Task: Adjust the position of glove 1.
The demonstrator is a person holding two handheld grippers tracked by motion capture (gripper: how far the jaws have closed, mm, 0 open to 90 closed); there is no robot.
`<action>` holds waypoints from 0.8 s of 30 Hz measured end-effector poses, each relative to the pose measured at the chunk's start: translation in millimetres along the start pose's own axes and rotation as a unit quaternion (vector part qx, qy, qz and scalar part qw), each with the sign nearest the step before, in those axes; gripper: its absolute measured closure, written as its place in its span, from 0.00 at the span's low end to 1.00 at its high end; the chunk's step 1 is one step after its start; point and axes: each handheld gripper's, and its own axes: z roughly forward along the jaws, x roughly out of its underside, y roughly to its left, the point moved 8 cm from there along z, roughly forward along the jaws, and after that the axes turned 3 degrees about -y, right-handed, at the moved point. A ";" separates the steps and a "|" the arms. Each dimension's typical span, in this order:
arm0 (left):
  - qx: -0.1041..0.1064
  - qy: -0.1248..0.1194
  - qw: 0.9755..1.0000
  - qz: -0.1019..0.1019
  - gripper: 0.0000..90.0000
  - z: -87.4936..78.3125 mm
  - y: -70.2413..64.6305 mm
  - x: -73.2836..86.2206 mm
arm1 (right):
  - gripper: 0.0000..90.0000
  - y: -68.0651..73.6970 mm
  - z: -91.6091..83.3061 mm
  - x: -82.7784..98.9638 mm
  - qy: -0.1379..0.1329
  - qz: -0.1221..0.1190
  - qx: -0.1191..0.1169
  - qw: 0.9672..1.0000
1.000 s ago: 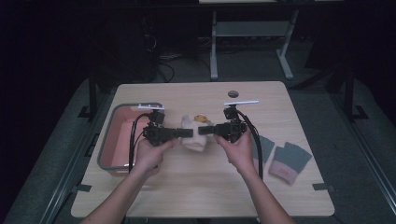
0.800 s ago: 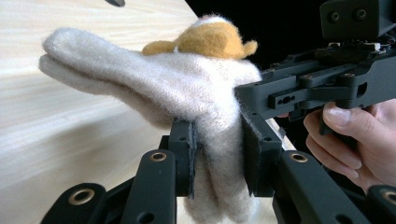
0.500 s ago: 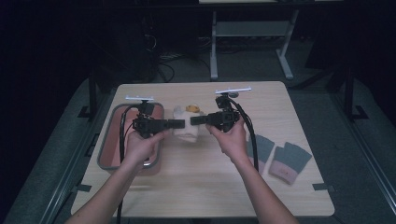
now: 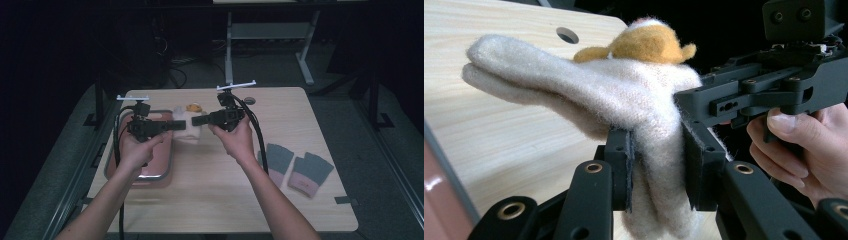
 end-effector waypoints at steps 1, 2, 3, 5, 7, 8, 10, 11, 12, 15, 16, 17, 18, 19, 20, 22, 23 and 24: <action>0.000 0.000 1.000 0.000 0.76 0.0 0.0 0.0 | 0.86 0.0 0.0 0.0 0.000 0.000 0.000 1.000; 0.000 -0.003 1.000 -0.001 0.76 -2.3 0.9 -1.0 | 0.86 1.3 1.5 -1.4 0.002 -0.001 -0.001 1.000; -0.002 -0.005 1.000 0.000 0.76 -5.9 2.9 -2.1 | 0.86 4.0 4.6 -4.3 0.004 -0.004 -0.001 1.000; -0.006 -0.008 1.000 -0.003 0.76 -7.9 3.6 -3.0 | 0.86 5.7 6.0 -5.5 0.007 -0.006 -0.002 1.000; -0.012 -0.012 1.000 -0.001 0.76 -11.9 5.0 -4.8 | 0.86 8.3 9.6 -8.3 0.008 -0.011 -0.002 1.000; -0.013 -0.013 1.000 0.000 0.76 -14.1 5.8 -5.7 | 0.86 11.4 13.2 -10.9 0.012 -0.009 -0.004 1.000; -0.015 -0.015 1.000 -0.004 0.76 -18.3 7.4 -7.1 | 0.86 14.0 16.7 -13.5 0.013 -0.012 -0.006 1.000; -0.014 -0.016 1.000 -0.003 0.76 -20.4 8.4 -7.7 | 0.86 14.0 16.7 -13.5 0.013 -0.012 -0.006 1.000; -0.017 -0.017 1.000 -0.005 0.76 -23.9 10.2 -8.6 | 0.86 16.5 20.2 -15.4 0.016 -0.014 -0.007 1.000; -0.019 -0.020 1.000 -0.007 0.76 -27.4 11.6 -9.5 | 0.86 18.7 23.7 -17.4 0.019 -0.017 -0.007 1.000; -0.021 -0.023 0.999 -0.007 0.76 -30.6 13.4 -10.1 | 0.86 21.1 27.0 -19.5 0.022 -0.017 -0.009 1.000; -0.021 -0.023 0.999 -0.007 0.76 -30.6 13.4 -10.1 | 0.86 21.1 27.0 -19.5 0.022 -0.017 -0.009 1.000; -0.023 -0.024 0.999 -0.008 0.76 -33.0 14.6 -10.3 | 0.86 22.3 28.7 -20.4 0.022 -0.018 -0.009 1.000; -0.023 -0.026 0.999 -0.008 0.76 -34.1 15.3 -10.6 | 0.86 23.8 30.7 -21.3 0.024 -0.020 -0.008 0.999; -0.024 -0.027 0.999 -0.007 0.76 -35.8 16.3 -10.8 | 0.86 25.6 33.2 -22.2 0.027 -0.025 -0.008 0.999; -0.025 -0.028 0.999 -0.007 0.76 -39.1 18.0 -11.1 | 0.86 27.7 36.4 -23.5 0.029 -0.028 -0.008 0.999; -0.026 -0.031 0.999 -0.008 0.76 -42.2 19.9 -11.7 | 0.86 29.1 38.1 -24.3 0.030 -0.027 -0.010 0.999; -0.026 -0.031 0.999 -0.008 0.76 -42.2 19.9 -11.7 | 0.86 29.8 39.8 -25.0 0.030 -0.029 -0.011 0.999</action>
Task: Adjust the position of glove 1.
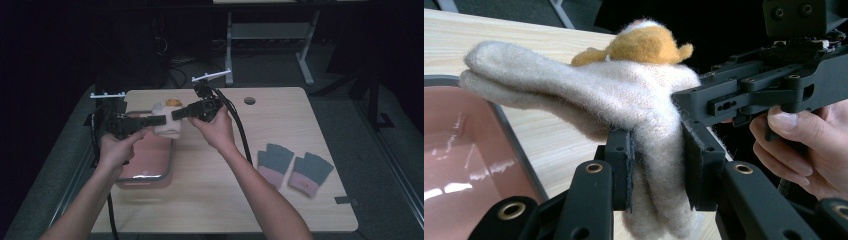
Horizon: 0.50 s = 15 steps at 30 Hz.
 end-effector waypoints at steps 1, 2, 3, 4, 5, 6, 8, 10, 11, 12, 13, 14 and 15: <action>-0.002 -0.001 1.000 0.000 0.76 -3.2 2.6 -0.6 | 0.86 0.8 1.9 -0.8 0.001 0.000 0.000 1.000; -0.003 -0.002 1.000 -0.001 0.76 -4.7 3.8 -0.6 | 0.86 1.9 3.6 -1.4 0.002 0.000 -0.002 1.000; -0.003 -0.002 1.000 -0.001 0.76 -4.7 3.8 -0.6 | 0.86 2.6 5.5 -1.9 0.003 -0.001 -0.003 1.000; -0.006 -0.004 1.000 -0.002 0.76 -8.1 6.9 -0.2 | 0.86 3.5 7.7 -2.4 0.004 -0.001 -0.004 1.000; -0.006 -0.004 1.000 -0.002 0.76 -8.1 6.9 -0.2 | 0.86 3.9 9.9 -2.6 0.006 -0.004 -0.004 1.000; -0.010 -0.007 1.000 -0.010 0.76 -11.3 10.1 1.5 | 0.86 4.8 12.4 -3.1 0.007 -0.004 -0.005 1.000; -0.011 -0.007 1.000 -0.010 0.76 -13.0 12.0 2.4 | 0.86 5.6 17.9 -3.1 0.012 -0.007 -0.009 1.000; -0.018 -0.007 1.000 -0.014 0.76 -16.7 16.5 4.4 | 0.86 6.6 21.0 -3.1 0.014 -0.004 -0.012 1.000; -0.022 -0.007 1.000 -0.016 0.76 -19.3 20.1 5.8 | 0.86 6.4 27.0 -2.2 0.020 -0.007 -0.016 1.000; -0.025 -0.006 1.000 -0.017 0.76 -20.5 22.2 6.7 | 0.86 6.5 29.9 -1.9 0.022 -0.006 -0.018 1.000; -0.025 -0.006 1.000 -0.017 0.76 -20.5 22.2 6.7 | 0.86 6.5 29.9 -1.9 0.022 -0.006 -0.018 1.000; -0.026 -0.006 0.999 -0.018 0.76 -21.8 24.9 7.9 | 0.86 6.2 36.1 -1.1 0.026 -0.006 -0.022 0.999; -0.027 -0.007 0.999 -0.021 0.76 -22.2 26.2 8.5 | 0.86 6.2 36.1 -1.1 0.026 -0.006 -0.022 0.999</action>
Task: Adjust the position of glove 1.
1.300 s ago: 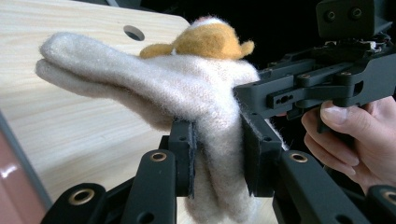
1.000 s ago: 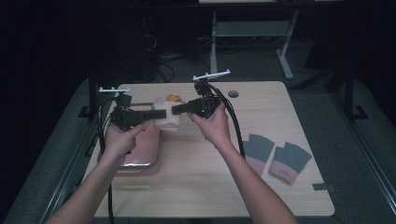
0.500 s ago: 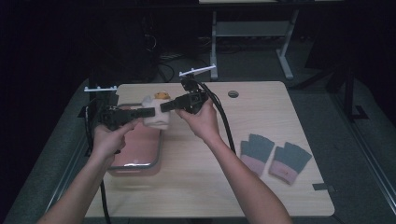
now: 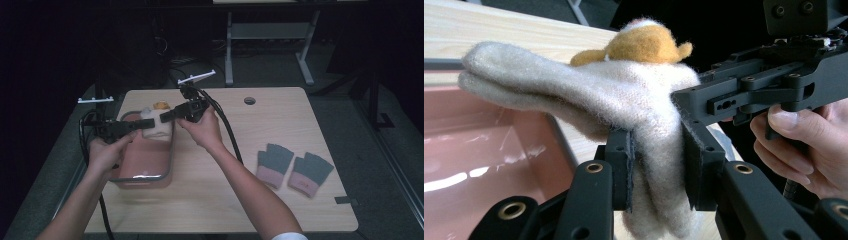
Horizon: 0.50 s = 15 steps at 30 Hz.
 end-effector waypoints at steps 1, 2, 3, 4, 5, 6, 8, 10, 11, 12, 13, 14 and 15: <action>-0.003 0.000 1.000 -0.007 0.76 -1.2 3.6 1.8 | 0.86 -0.3 4.1 0.3 0.004 0.002 -0.001 1.000; -0.003 0.000 1.000 -0.007 0.76 -1.2 3.6 1.8 | 0.86 -0.3 4.1 0.3 0.004 0.002 -0.001 1.000; -0.007 0.000 1.000 -0.012 0.76 -2.3 6.8 3.1 | 0.86 -1.0 8.5 1.0 0.008 0.006 -0.004 1.000; -0.007 0.000 1.000 -0.012 0.76 -2.3 6.8 3.1 | 0.86 -1.0 8.5 1.0 0.008 0.006 -0.004 1.000; -0.009 0.001 1.000 -0.013 0.76 -3.0 8.6 3.8 | 0.86 -1.9 13.0 1.3 0.010 0.008 -0.008 1.000; -0.009 0.002 1.000 -0.013 0.76 -3.7 10.4 4.5 | 0.86 -2.7 15.3 1.7 0.011 0.006 -0.010 1.000; -0.012 0.003 1.000 -0.018 0.76 -4.9 14.5 6.0 | 0.86 -3.1 17.6 1.9 0.013 0.007 -0.010 1.000; -0.016 0.004 1.000 -0.021 0.76 -5.8 18.9 7.6 | 0.86 -4.0 22.6 2.7 0.017 0.011 -0.013 1.000; -0.021 0.007 0.999 -0.025 0.76 -6.5 23.4 9.6 | 0.86 -5.5 28.1 3.7 0.020 0.016 -0.018 1.000; -0.021 0.007 0.999 -0.025 0.76 -6.5 23.4 9.6 | 0.86 -5.5 28.1 3.7 0.020 0.016 -0.018 1.000; -0.024 0.009 0.999 -0.028 0.76 -7.3 27.8 11.4 | 0.86 -7.4 33.5 4.8 0.022 0.019 -0.019 0.999; -0.026 0.009 0.999 -0.030 0.76 -7.8 29.9 12.2 | 0.86 -8.1 35.8 5.4 0.024 0.018 -0.020 0.999; -0.028 0.009 0.999 -0.033 0.76 -8.2 31.9 13.0 | 0.86 -8.6 38.3 5.8 0.025 0.019 -0.021 0.999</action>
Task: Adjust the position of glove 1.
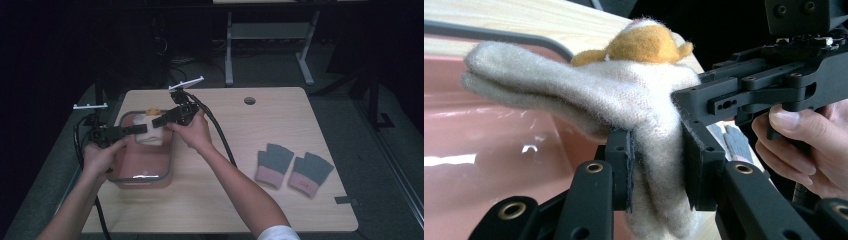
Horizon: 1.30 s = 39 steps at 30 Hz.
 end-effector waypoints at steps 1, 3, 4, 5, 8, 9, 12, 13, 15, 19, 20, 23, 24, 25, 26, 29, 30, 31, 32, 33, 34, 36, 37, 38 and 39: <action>-0.001 0.002 1.000 0.000 0.76 -0.4 2.3 0.8 | 0.86 -0.6 2.4 0.4 0.001 0.002 -0.001 1.000; -0.003 0.002 1.000 -0.002 0.76 -0.3 4.5 1.5 | 0.86 -1.3 4.5 0.6 0.003 0.005 -0.002 1.000; -0.007 0.006 1.000 -0.006 0.76 -0.4 8.9 3.3 | 0.86 -3.4 9.6 1.4 0.006 0.007 -0.004 1.000; -0.008 0.007 1.000 -0.007 0.76 -0.4 11.3 4.3 | 0.86 -4.6 12.2 1.8 0.007 0.010 -0.006 1.000; -0.015 0.011 1.000 -0.013 0.76 0.0 18.4 7.9 | 0.86 -8.4 20.1 4.0 0.012 0.015 -0.010 1.000; -0.015 0.011 1.000 -0.013 0.76 0.0 18.4 7.9 | 0.86 -8.4 20.1 4.0 0.012 0.015 -0.010 1.000; -0.024 0.018 0.999 -0.023 0.76 1.9 29.1 14.8 | 0.86 -13.9 31.3 8.2 0.022 0.023 -0.010 0.999; -0.024 0.018 0.999 -0.023 0.76 1.9 29.1 14.8 | 0.86 -13.9 31.3 8.2 0.022 0.023 -0.010 0.999; -0.029 0.021 0.999 -0.030 0.77 3.5 34.3 18.4 | 0.86 -17.6 36.8 10.5 0.027 0.026 -0.009 0.999; -0.037 0.029 0.998 -0.041 0.77 6.4 43.8 26.9 | 0.86 -27.8 50.1 19.6 0.036 0.048 -0.022 0.998; -0.041 0.033 0.998 -0.045 0.77 7.6 47.8 31.3 | 0.86 -29.5 52.1 21.6 0.038 0.054 -0.027 0.997; -0.046 0.038 0.997 -0.047 0.77 8.9 51.3 35.8 | 0.86 -33.6 56.8 25.8 0.044 0.060 -0.030 0.997; -0.050 0.041 0.996 -0.054 0.77 9.7 54.1 39.4 | 0.86 -36.2 60.5 28.7 0.050 0.060 -0.028 0.997; -0.050 0.041 0.996 -0.054 0.77 9.7 54.1 39.4 | 0.86 -36.2 60.5 28.7 0.050 0.060 -0.028 0.997; -0.055 0.045 0.996 -0.056 0.77 10.2 56.4 42.1 | 0.86 -37.6 63.6 30.9 0.057 0.058 -0.024 0.996; -0.063 0.052 0.995 -0.056 0.77 11.8 59.2 46.2 | 0.85 -39.6 68.0 33.9 0.066 0.059 -0.017 0.996; -0.065 0.056 0.995 -0.055 0.77 12.2 60.0 47.8 | 0.85 -40.4 69.4 35.1 0.070 0.055 -0.014 0.996; -0.066 0.058 0.995 -0.056 0.77 12.8 60.7 49.4 | 0.85 -40.9 70.5 36.3 0.073 0.054 -0.011 0.996; -0.068 0.060 0.994 -0.058 0.77 13.4 61.5 50.9 | 0.85 -41.2 71.4 37.4 0.077 0.055 -0.009 0.996; -0.068 0.060 0.994 -0.058 0.77 13.4 61.5 50.9 | 0.85 -41.2 71.4 37.4 0.077 0.055 -0.009 0.996; -0.071 0.065 0.994 -0.053 0.77 13.4 62.8 52.8 | 0.85 -41.6 72.1 38.4 0.080 0.052 -0.005 0.995; -0.079 0.068 0.993 -0.060 0.77 15.0 63.5 55.4 | 0.84 -41.9 73.8 40.9 0.090 0.045 0.003 0.995; -0.079 0.068 0.993 -0.060 0.77 15.0 63.5 55.4 | 0.84 -42.0 74.2 41.4 0.091 0.045 0.006 0.995; -0.082 0.072 0.992 -0.059 0.77 15.0 64.3 57.1 | 0.84 -42.0 74.4 42.0 0.094 0.044 0.007 0.995; -0.082 0.072 0.992 -0.059 0.77 15.0 64.3 57.1 | 0.84 -42.0 74.4 42.0 0.094 0.044 0.007 0.995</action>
